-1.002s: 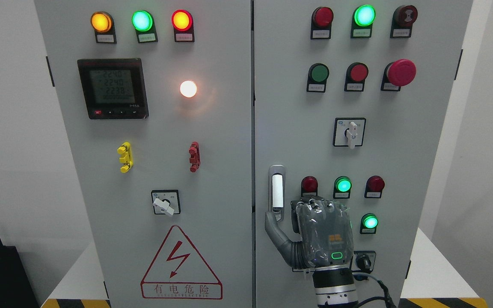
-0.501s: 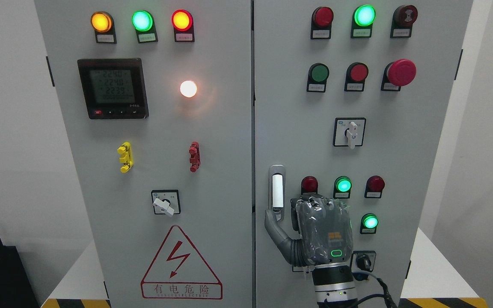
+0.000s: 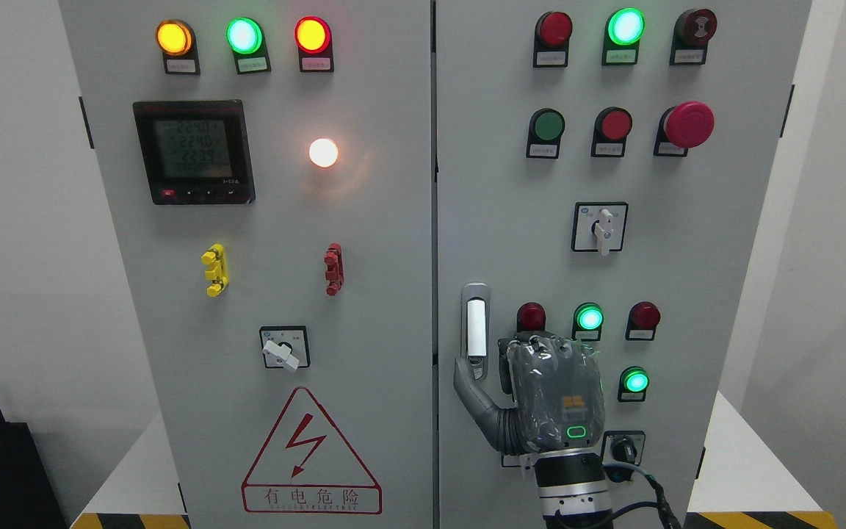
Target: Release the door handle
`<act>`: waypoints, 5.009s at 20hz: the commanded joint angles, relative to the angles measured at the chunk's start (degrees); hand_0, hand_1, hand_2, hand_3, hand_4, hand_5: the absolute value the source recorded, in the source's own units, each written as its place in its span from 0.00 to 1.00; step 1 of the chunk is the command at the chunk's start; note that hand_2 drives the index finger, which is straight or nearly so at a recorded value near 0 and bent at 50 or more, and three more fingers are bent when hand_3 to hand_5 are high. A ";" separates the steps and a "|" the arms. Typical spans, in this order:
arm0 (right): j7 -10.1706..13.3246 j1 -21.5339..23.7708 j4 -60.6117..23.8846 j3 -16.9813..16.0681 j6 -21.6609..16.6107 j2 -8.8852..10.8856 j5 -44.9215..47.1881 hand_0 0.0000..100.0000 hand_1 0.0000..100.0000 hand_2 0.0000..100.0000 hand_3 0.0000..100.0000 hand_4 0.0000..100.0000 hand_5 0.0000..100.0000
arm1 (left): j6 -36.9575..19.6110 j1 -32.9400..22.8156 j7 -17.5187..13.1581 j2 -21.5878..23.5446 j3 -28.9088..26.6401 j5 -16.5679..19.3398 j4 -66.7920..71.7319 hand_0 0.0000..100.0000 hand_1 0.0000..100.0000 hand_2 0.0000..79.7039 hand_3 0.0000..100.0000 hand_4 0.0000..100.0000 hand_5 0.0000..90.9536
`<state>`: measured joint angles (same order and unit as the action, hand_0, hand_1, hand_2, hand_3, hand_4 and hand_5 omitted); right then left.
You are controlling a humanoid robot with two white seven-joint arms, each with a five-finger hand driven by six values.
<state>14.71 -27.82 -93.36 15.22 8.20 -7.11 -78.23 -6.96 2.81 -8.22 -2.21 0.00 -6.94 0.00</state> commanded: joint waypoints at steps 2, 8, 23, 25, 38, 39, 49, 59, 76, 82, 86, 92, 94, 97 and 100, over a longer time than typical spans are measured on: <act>-0.03 -0.22 0.37 -0.02 -0.02 -0.10 0.01 0.37 0.16 0.97 1.00 0.94 0.98 | 0.02 0.00 0.05 0.01 -0.62 0.00 0.97 0.12 0.39 0.00 0.00 0.00 0.00; -0.03 -0.30 0.54 -0.11 0.06 -0.10 0.18 0.37 0.16 0.97 1.00 0.94 0.98 | 0.02 0.00 0.05 0.01 -0.62 0.00 0.97 0.12 0.39 0.00 0.00 0.00 0.00; -0.03 -0.48 0.72 -0.90 0.50 -0.10 0.45 0.38 0.18 0.97 1.00 0.94 0.98 | 0.02 0.00 0.05 0.01 -0.62 0.00 0.97 0.12 0.39 0.00 0.00 0.00 0.00; -0.03 -0.48 0.72 -0.90 0.50 -0.10 0.53 0.39 0.18 0.97 1.00 0.94 0.98 | 0.02 0.00 0.05 -0.08 -0.62 0.00 0.97 0.12 0.39 0.00 0.00 0.00 0.00; 0.15 -0.30 0.46 -1.34 0.50 -0.19 0.71 0.40 0.17 0.97 1.00 0.94 0.98 | 0.02 0.00 0.05 0.01 -0.62 0.00 0.97 0.12 0.39 0.00 0.00 0.00 0.00; 0.15 -0.22 0.46 -1.34 0.50 -0.19 0.71 0.40 0.17 0.97 1.00 0.94 0.98 | 0.02 0.00 0.05 -0.08 -0.62 0.00 0.97 0.12 0.39 0.00 0.00 0.00 0.00; 0.23 -0.22 0.37 -1.43 0.59 -0.19 0.80 0.41 0.17 0.97 1.00 0.94 0.98 | 0.02 0.00 0.05 0.01 -0.62 0.00 0.97 0.12 0.39 0.00 0.00 0.00 0.00; 0.41 -0.22 0.28 -1.69 0.50 -0.19 0.80 0.41 0.18 0.97 1.00 0.94 0.98 | 0.02 0.00 0.05 0.01 -0.62 0.00 0.97 0.12 0.39 0.00 0.00 0.00 0.00; 0.50 -0.22 0.10 -2.22 0.59 -0.19 0.89 0.41 0.19 0.98 1.00 0.95 0.98 | 0.02 0.00 0.05 0.01 -0.62 0.00 0.97 0.12 0.39 0.00 0.00 0.00 0.00; 0.67 -0.22 -0.34 -2.22 0.59 -0.19 0.89 0.41 0.19 0.98 1.00 0.95 0.98 | 0.02 0.00 0.05 -0.08 -0.62 0.00 0.97 0.12 0.39 0.00 0.00 0.00 0.00; 0.67 -0.22 -0.34 -2.22 0.59 -0.19 0.89 0.41 0.19 0.98 1.00 0.95 0.98 | 0.02 0.00 0.05 0.01 -0.62 0.00 0.97 0.12 0.39 0.00 0.00 0.00 0.00; 0.67 -0.04 -0.51 -2.48 0.59 -0.10 0.89 0.41 0.19 0.98 1.00 0.95 0.98 | 0.02 0.00 0.05 0.01 -0.62 0.00 0.97 0.12 0.39 0.00 0.00 0.00 0.00; 0.67 0.05 -0.60 -2.48 0.59 -0.10 0.89 0.41 0.20 0.98 1.00 0.95 0.98 | 0.02 0.00 0.05 0.01 -0.62 0.00 0.97 0.12 0.39 0.00 0.00 0.00 0.00; 0.67 0.13 -0.51 -2.48 0.59 -0.10 0.89 0.41 0.21 0.98 1.00 0.95 0.98 | 0.02 0.00 0.05 0.01 -0.62 0.00 0.97 0.12 0.39 0.00 0.00 0.00 0.00; 0.76 0.13 -0.51 -2.48 0.59 -0.10 0.89 0.41 0.23 0.98 1.00 0.94 0.98 | 0.02 0.00 0.05 0.01 -0.62 0.00 0.97 0.12 0.39 0.00 0.00 0.00 0.00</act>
<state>15.59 -27.80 -93.76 12.83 8.91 -7.25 -77.34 -6.97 2.81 -8.22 -2.20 0.00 -6.94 0.00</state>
